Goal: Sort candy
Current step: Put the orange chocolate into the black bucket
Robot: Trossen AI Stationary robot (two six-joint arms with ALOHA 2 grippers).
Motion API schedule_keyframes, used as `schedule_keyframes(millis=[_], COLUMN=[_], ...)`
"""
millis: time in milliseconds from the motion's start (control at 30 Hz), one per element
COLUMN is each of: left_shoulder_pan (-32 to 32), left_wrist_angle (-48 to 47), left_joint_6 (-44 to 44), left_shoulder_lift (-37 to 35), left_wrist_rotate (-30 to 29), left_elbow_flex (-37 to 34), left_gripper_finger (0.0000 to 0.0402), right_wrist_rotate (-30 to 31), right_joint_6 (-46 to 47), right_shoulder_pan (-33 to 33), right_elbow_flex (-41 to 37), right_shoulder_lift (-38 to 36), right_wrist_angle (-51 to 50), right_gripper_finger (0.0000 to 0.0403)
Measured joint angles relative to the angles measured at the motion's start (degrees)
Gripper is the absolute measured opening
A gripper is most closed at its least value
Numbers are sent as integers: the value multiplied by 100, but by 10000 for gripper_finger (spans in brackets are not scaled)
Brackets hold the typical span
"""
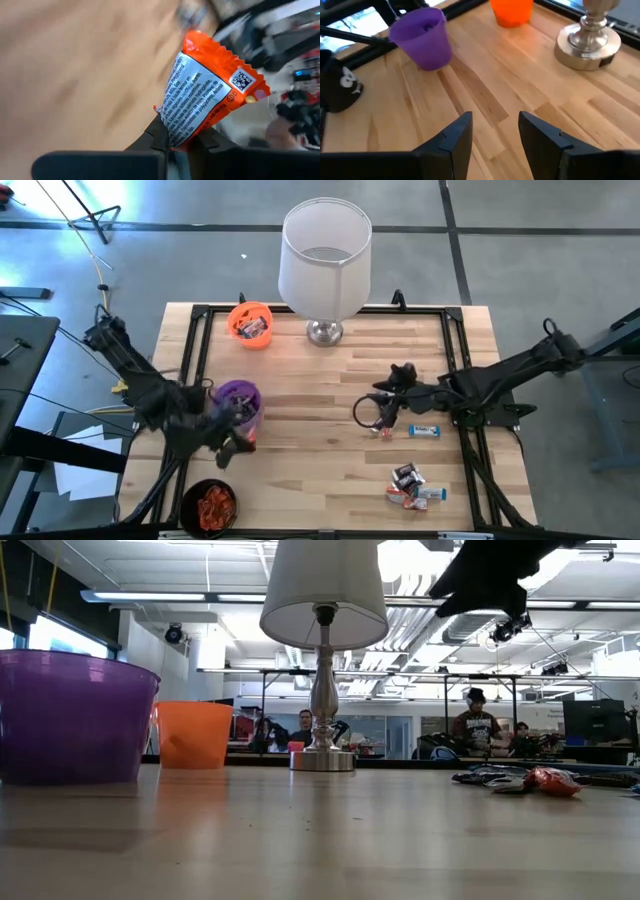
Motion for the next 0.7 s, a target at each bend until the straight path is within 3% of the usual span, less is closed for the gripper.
schedule_keyframes(millis=[233,367,533,700], left_shoulder_pan=[-812,-1189,-1535,-1519], left_wrist_angle=[-406,-696,-1919,-2813], left_joint_6=[-2810,-3653,-4679,-4739], left_shoulder_lift=[558,1011,1728,2307], left_wrist_rotate=[1641,1746,1789,2246], left_elbow_flex=[43,436,1246,2019], left_gripper_finger=[19,19,19,19], right_wrist_rotate=[53,49,-219,-566], right_joint_6=[149,50,-321,-651], right_shoulder_pan=[-256,-534,-871,-992], right_elbow_flex=[0,0,0,0], right_shoulder_lift=[321,397,398,392], right_wrist_angle=[7,6,16,20], right_gripper_finger=[154,154,154,154])
